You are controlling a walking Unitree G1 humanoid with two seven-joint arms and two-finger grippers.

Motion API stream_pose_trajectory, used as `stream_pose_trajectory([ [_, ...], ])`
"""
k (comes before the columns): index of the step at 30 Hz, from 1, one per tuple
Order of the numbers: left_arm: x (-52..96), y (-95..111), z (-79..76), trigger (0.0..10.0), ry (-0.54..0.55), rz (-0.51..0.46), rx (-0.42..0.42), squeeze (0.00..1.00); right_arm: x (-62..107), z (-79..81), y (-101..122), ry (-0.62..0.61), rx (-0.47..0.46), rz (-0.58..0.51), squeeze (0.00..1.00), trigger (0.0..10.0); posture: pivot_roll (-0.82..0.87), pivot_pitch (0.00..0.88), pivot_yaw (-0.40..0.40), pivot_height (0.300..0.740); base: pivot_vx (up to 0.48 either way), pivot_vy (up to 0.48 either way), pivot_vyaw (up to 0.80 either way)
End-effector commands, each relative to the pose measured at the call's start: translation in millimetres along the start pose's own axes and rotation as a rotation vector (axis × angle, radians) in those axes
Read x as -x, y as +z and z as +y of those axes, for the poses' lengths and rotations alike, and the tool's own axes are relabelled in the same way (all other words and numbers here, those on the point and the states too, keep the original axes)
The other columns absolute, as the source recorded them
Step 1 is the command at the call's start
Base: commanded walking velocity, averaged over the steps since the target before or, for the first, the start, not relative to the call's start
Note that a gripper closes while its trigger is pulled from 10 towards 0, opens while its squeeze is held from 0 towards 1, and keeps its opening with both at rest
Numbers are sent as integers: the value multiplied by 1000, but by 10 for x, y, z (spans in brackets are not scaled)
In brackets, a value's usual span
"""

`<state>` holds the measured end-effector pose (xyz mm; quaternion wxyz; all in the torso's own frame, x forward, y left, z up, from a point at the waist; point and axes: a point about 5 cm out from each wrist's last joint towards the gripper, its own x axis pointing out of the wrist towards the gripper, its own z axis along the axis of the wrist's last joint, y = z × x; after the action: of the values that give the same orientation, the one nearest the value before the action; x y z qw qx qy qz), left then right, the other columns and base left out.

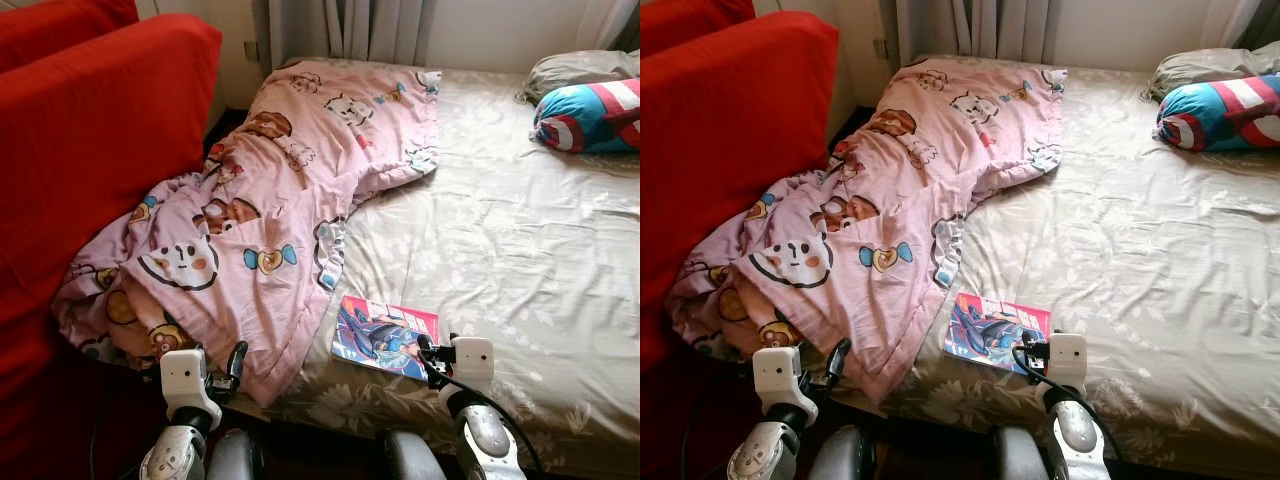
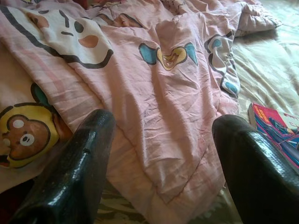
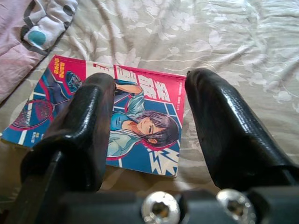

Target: Clean up the room

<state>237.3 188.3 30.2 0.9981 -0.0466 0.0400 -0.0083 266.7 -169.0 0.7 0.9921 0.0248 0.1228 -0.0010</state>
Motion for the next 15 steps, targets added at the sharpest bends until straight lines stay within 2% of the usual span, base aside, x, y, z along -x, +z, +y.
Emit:
stream_pose_trajectory([
  [1,13,-38,22,10000,0,12,-3,0,-8,5,-1,-1,-6,4,0,10000,-54,123,-9,607,0,0,0],
  [9,1,-62,35,10000,-6,16,-4,0,-11,10,-5,1,-6,6,0,10000,-53,125,-10,607,0,0,0],
  [15,15,-63,19,10000,-7,11,-6,0,-6,7,-15,-1,-7,11,0,10000,-52,124,-9,607,251,0,0],
])
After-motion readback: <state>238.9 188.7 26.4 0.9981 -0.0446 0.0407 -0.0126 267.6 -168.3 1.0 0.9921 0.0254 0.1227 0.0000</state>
